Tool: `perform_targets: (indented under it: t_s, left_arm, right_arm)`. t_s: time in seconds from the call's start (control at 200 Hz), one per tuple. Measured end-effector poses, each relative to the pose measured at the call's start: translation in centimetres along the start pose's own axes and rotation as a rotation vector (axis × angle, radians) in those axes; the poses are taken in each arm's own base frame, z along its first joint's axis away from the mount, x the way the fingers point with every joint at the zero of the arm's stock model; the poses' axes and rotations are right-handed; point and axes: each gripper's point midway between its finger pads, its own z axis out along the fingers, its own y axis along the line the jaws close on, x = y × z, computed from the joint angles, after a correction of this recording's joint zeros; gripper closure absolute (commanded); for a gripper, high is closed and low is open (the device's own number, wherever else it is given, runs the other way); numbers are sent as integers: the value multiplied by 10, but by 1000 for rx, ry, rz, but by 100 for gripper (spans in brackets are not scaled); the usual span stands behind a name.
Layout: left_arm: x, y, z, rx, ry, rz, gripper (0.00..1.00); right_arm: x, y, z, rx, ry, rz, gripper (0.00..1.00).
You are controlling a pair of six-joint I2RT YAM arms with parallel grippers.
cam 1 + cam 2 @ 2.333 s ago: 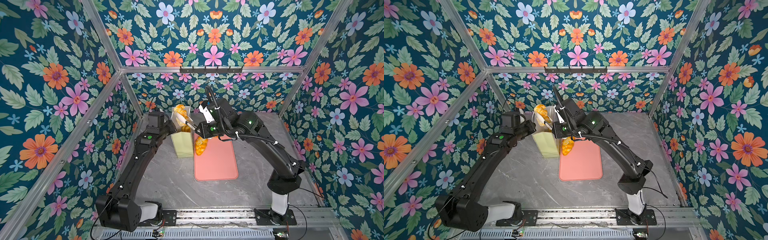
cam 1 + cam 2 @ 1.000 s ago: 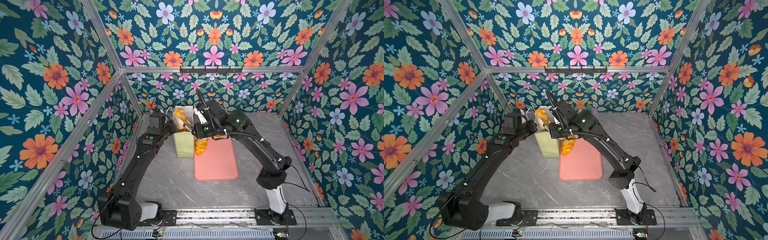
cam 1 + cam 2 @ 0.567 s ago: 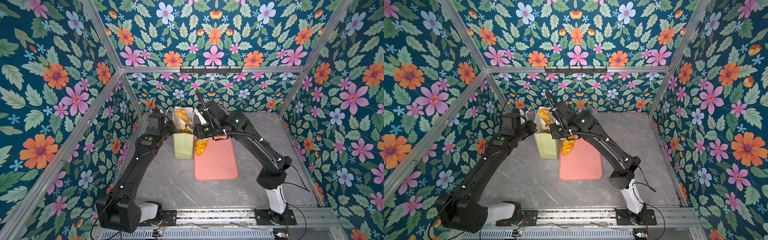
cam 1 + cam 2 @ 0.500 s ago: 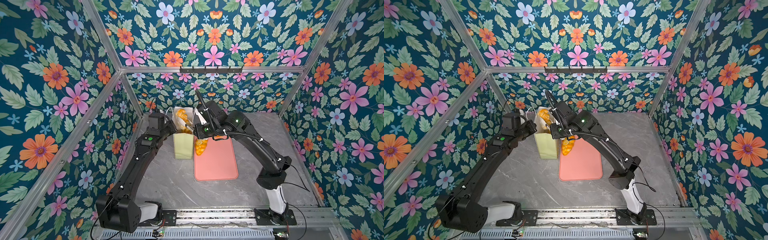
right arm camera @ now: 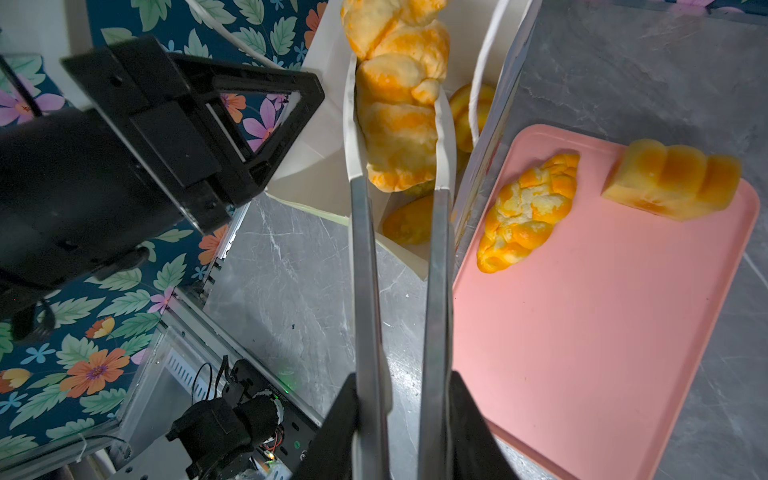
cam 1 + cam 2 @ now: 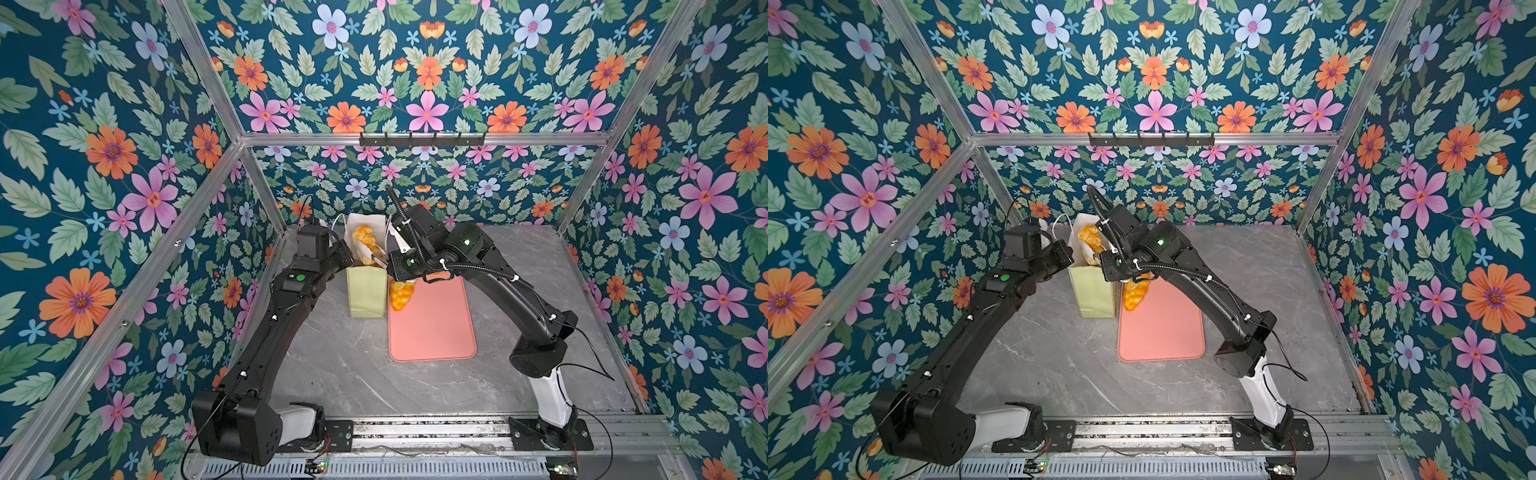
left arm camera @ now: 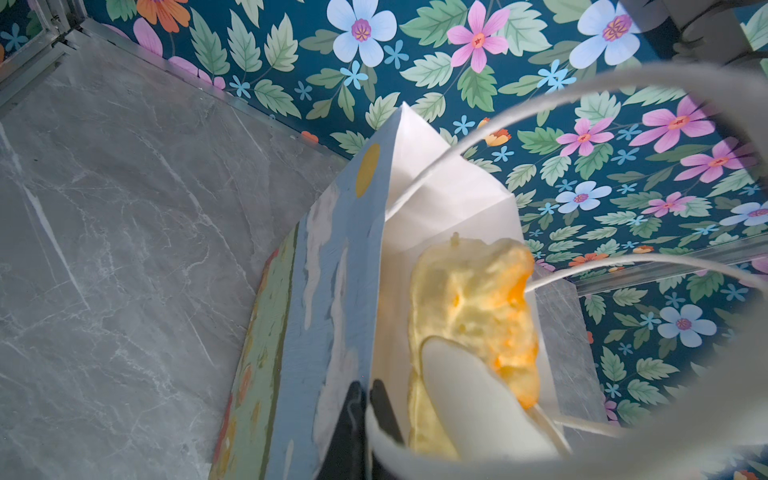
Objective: Place the fake bread into the paper bag
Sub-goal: 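Lower the braided loaf into the paper bag with the tongs, then open the tongs to release the braided loaf and withdraw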
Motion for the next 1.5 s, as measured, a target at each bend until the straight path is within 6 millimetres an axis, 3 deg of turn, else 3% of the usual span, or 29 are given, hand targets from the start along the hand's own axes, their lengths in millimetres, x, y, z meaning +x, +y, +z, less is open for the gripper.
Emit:
perform_targets:
  t_s: [0.355, 1.12, 1.3, 1.5]
  left_arm:
    - [2, -2, 2, 11, 9, 0, 92]
    - [1, -2, 1, 12, 10, 0, 92]
    - [2, -2, 1, 11, 11, -1, 92]
    - [2, -1, 3, 8, 14, -1, 92]
  right_arm:
    - [4, 1, 10, -9, 26, -25, 67]
    - [-4, -4, 4, 12, -7, -61, 59]
    - [-9, 1, -13, -17, -37, -89, 59]
    - [-14, 14, -50, -104, -82, -116, 59]
